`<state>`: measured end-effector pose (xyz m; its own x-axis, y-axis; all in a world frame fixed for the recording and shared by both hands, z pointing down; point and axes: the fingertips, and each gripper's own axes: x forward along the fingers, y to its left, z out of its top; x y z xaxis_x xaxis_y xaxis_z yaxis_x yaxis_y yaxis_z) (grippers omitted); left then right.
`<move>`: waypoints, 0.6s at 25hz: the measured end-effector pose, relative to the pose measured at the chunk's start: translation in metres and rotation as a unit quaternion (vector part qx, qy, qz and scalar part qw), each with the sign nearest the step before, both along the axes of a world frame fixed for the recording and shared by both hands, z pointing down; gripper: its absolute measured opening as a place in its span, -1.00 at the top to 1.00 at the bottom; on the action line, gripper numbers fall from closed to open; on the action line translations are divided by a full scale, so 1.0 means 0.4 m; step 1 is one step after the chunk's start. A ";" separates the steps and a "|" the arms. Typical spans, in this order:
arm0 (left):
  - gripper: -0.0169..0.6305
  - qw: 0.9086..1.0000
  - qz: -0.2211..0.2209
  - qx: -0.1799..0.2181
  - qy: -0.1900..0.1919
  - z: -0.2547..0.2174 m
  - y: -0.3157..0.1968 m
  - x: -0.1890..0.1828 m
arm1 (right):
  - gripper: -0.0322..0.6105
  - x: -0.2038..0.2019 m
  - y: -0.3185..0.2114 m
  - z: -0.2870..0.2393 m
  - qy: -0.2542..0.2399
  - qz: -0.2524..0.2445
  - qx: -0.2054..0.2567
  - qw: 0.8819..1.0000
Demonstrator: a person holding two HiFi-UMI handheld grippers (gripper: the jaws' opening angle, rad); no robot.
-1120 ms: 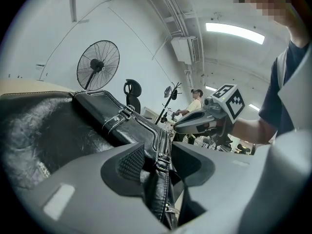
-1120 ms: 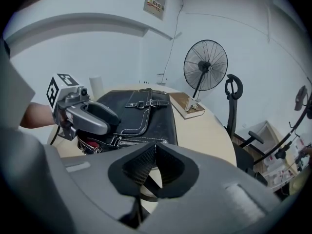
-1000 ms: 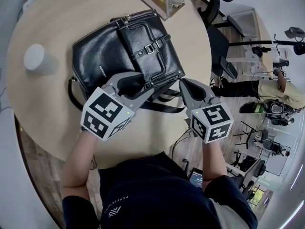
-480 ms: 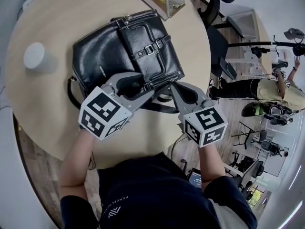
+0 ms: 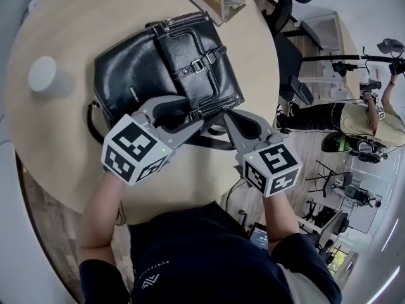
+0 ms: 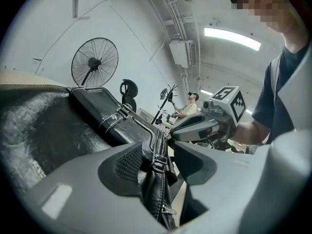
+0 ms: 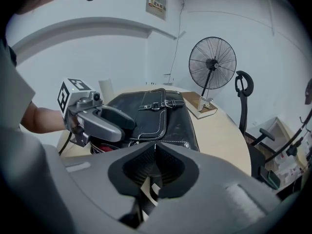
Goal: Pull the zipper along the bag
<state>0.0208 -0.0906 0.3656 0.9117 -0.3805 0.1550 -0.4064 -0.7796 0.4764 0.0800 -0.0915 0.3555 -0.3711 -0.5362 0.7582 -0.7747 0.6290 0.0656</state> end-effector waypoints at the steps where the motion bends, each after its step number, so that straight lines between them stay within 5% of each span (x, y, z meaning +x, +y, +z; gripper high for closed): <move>1: 0.26 1.000 0.001 -0.001 0.002 -0.002 -0.001 0.000 | 0.86 0.006 -0.003 -0.005 -0.006 0.007 0.000 1.000; 15: 0.26 1.000 0.013 -0.001 0.011 -0.005 0.004 -0.001 | 0.86 0.017 -0.015 -0.020 -0.036 0.038 -0.009 0.999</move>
